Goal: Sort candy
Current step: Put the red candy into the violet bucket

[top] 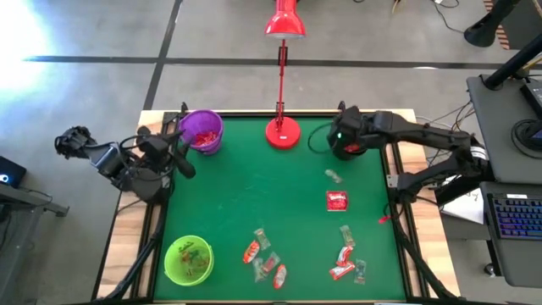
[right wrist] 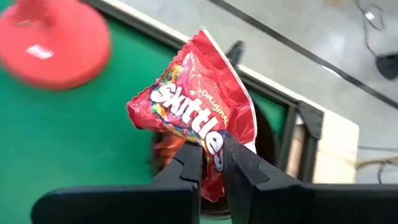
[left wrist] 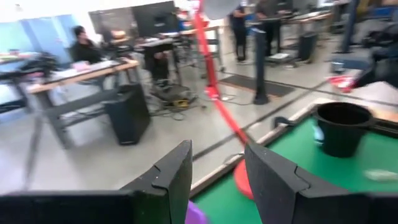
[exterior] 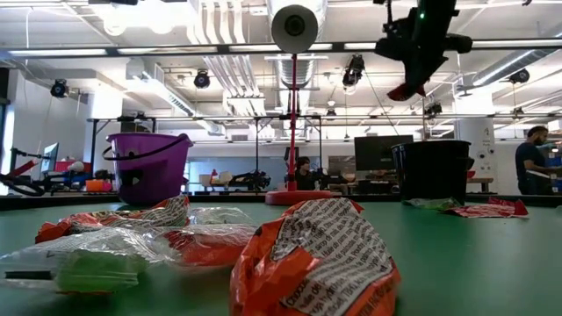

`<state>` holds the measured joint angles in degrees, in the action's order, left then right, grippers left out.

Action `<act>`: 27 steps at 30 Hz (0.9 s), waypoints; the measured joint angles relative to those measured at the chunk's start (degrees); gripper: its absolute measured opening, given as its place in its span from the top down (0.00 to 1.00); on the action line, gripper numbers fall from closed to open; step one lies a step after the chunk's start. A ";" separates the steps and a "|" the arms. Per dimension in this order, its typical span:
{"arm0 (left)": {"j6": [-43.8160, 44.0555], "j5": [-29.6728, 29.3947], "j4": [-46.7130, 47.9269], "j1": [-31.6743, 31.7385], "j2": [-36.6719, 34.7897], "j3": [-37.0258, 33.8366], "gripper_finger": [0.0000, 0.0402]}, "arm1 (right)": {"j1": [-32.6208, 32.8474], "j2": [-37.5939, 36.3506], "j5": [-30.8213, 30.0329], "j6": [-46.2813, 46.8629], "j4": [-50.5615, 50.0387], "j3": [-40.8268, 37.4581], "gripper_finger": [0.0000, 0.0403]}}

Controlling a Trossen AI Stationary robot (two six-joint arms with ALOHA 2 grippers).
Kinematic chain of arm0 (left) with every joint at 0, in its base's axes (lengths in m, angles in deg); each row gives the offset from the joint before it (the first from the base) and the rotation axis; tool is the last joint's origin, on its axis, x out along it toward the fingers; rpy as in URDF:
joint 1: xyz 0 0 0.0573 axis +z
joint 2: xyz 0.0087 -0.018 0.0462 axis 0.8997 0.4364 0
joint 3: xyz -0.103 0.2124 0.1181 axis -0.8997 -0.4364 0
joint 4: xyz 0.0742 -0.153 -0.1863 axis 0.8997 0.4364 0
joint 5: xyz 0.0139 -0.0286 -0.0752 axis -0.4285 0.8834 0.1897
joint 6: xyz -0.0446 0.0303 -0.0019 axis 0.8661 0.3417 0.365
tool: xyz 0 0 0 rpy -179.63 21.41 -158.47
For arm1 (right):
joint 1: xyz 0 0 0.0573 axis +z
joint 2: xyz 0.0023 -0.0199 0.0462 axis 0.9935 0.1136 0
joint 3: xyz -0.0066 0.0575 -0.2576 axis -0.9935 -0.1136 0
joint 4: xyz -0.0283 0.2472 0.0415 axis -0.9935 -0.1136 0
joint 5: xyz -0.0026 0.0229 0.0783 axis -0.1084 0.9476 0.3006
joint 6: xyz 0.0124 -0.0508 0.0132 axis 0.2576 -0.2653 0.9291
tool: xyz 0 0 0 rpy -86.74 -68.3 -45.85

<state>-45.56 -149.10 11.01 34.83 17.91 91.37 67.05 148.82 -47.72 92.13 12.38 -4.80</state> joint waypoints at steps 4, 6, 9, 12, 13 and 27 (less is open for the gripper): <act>-2.35 -2.50 0.02 4.47 0.02 0.00 0.68 | -5.36 -0.17 0.23 -1.75 0.04 0.01 0.93; -3.82 -4.00 0.02 6.78 0.03 0.00 0.68 | -7.50 -0.17 0.34 -2.04 0.04 0.01 0.93; -4.79 -5.42 0.01 10.19 -0.01 0.00 0.68 | -10.05 -0.17 0.61 -2.04 0.04 0.01 0.93; -4.74 -5.46 -0.24 13.43 -0.26 0.00 0.68 | -11.92 -0.17 1.74 -2.02 0.11 0.01 0.93; -4.52 -5.30 -0.73 14.42 -0.34 0.00 0.68 | -12.48 -0.12 2.58 -2.02 0.15 0.01 0.93; -4.66 -0.77 -3.02 23.41 -1.73 -0.03 0.68 | -15.93 -0.08 6.43 -3.91 6.16 -0.23 0.93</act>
<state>-50.22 -149.87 8.00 58.24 16.18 91.33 51.12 148.74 -41.29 88.21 18.54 -5.03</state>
